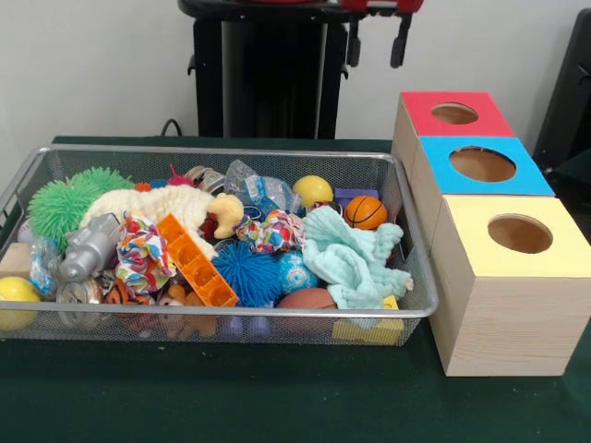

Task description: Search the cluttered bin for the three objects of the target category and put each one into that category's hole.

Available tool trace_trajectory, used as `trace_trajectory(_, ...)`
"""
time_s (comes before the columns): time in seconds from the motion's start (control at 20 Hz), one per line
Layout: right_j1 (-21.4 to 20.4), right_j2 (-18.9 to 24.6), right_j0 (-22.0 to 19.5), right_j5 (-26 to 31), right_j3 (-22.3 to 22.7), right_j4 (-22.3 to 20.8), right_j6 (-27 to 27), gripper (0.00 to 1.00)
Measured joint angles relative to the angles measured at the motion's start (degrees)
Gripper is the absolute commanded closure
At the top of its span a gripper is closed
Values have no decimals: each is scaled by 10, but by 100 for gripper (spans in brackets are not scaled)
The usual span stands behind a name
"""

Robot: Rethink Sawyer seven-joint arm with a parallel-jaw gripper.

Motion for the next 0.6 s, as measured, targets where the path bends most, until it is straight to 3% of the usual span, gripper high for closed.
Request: trace_trajectory(0.6,80,1,-15,-21,-14,0,0,0)
